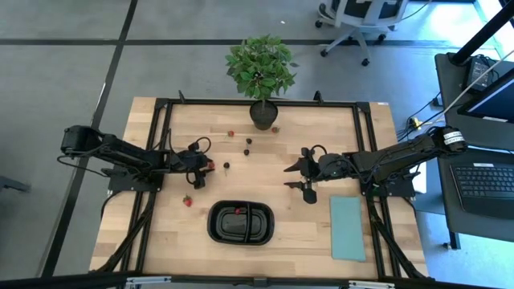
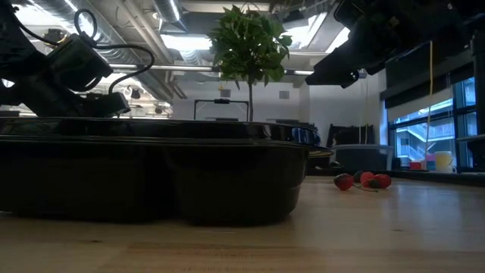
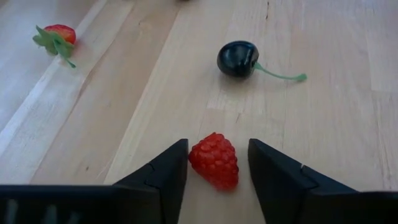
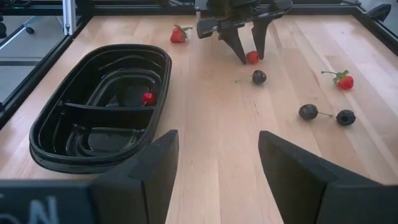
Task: Pick and placing Produce into tupperware
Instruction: Put the left red raspberry into the black container with the other red fruit
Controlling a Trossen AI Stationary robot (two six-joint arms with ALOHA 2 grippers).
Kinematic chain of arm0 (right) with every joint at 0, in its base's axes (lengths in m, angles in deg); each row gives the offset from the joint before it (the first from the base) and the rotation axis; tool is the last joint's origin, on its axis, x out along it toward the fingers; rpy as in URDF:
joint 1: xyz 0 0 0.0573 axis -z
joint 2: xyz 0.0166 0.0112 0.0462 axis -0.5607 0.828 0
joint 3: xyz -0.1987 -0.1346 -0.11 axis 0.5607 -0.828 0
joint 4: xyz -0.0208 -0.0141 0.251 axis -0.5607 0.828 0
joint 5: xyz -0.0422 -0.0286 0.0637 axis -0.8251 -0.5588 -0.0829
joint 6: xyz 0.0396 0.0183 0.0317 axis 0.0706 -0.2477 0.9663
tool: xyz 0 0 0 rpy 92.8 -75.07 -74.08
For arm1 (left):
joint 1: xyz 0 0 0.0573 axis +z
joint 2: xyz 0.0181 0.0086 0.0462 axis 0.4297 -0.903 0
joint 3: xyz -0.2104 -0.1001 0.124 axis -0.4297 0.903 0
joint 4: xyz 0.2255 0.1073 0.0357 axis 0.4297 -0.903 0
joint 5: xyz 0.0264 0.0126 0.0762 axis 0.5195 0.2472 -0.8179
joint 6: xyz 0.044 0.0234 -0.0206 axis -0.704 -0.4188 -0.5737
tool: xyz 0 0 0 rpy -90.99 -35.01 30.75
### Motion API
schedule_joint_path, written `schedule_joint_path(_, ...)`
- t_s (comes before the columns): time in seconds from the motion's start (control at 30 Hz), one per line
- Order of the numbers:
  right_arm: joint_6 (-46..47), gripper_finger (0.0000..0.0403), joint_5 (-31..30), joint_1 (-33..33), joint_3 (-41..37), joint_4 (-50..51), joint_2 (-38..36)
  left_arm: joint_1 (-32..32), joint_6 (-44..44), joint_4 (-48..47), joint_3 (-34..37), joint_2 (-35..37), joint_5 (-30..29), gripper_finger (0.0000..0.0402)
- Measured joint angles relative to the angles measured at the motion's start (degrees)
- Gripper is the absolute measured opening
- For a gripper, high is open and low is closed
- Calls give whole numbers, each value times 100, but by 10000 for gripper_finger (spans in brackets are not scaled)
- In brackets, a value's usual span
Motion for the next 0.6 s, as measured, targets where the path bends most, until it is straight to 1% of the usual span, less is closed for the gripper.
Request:
schedule_joint_path(0.17,0,223,0,-2,0,0,0,0,0,0,0,0,0,115)
schedule_joint_path(0.27,0,223,0,-1,0,0,0,0,0,0,0,0,-2,100)
schedule_joint_path(0.37,0,223,0,0,0,0,0,0,0,1,0,0,-7,97)
schedule_joint_path(0.5,1,223,0,0,0,0,0,0,0,25,0,0,-15,108)
schedule_joint_path(0.6,0,223,0,0,0,0,0,0,-2,111,10,-4,-17,110)
